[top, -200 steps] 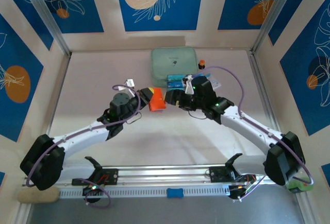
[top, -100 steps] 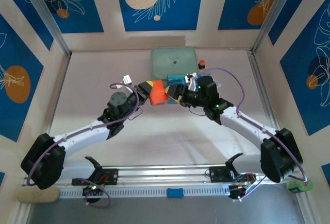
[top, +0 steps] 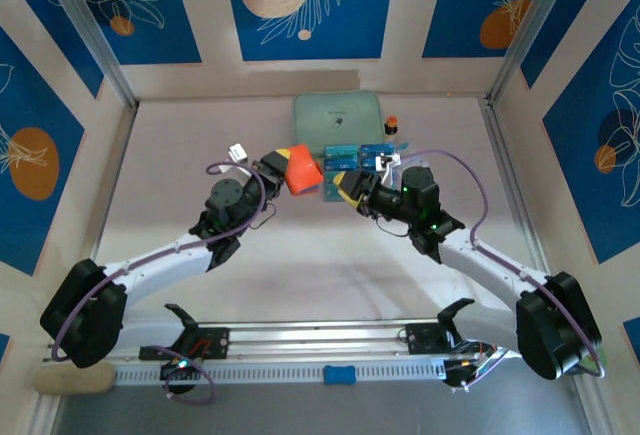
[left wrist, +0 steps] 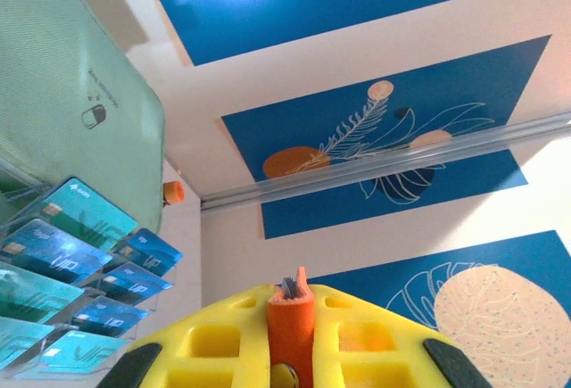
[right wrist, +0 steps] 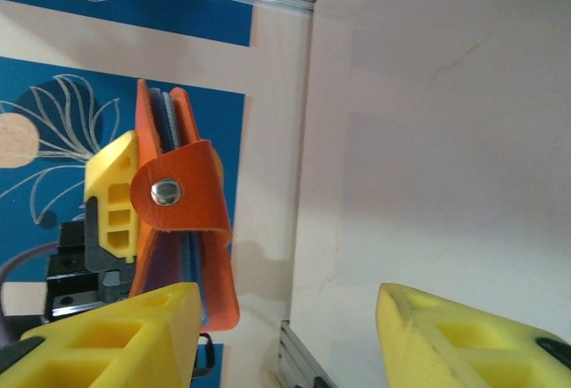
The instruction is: Put the credit cards into the card holder
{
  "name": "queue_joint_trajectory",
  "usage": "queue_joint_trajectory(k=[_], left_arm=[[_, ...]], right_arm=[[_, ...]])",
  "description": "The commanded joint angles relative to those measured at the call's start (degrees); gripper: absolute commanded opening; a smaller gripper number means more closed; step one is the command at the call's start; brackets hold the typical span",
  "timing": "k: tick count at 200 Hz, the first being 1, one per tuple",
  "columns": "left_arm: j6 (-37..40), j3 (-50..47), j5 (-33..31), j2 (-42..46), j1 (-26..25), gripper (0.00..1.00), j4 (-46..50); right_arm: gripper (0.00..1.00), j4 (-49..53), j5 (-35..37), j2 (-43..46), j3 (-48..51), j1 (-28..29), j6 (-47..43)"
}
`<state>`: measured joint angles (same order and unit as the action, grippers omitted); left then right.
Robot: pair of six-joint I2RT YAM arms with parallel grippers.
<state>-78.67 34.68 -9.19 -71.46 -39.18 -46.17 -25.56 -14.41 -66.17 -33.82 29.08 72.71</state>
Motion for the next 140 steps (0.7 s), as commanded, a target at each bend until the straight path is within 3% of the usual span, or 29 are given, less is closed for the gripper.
queue_joint_trajectory(k=[1, 57, 140], left_arm=[[-2.39, 1.37, -1.27, -0.94, -0.50, 0.00, -5.42], [-3.81, 2.39, -0.92, -2.72, -0.55, 0.00, -7.09], [-3.85, 2.33, -0.65, -2.73, -0.58, 0.00, -7.00]], right_arm=[[0.54, -7.52, -1.96, -1.96, 0.62, 0.68, 4.22], [0.54, -14.70, -1.89, -5.35, 0.45, 2.77, 8.05], [0.50, -15.79, -1.48, -6.69, -0.14, 3.80, 8.67]])
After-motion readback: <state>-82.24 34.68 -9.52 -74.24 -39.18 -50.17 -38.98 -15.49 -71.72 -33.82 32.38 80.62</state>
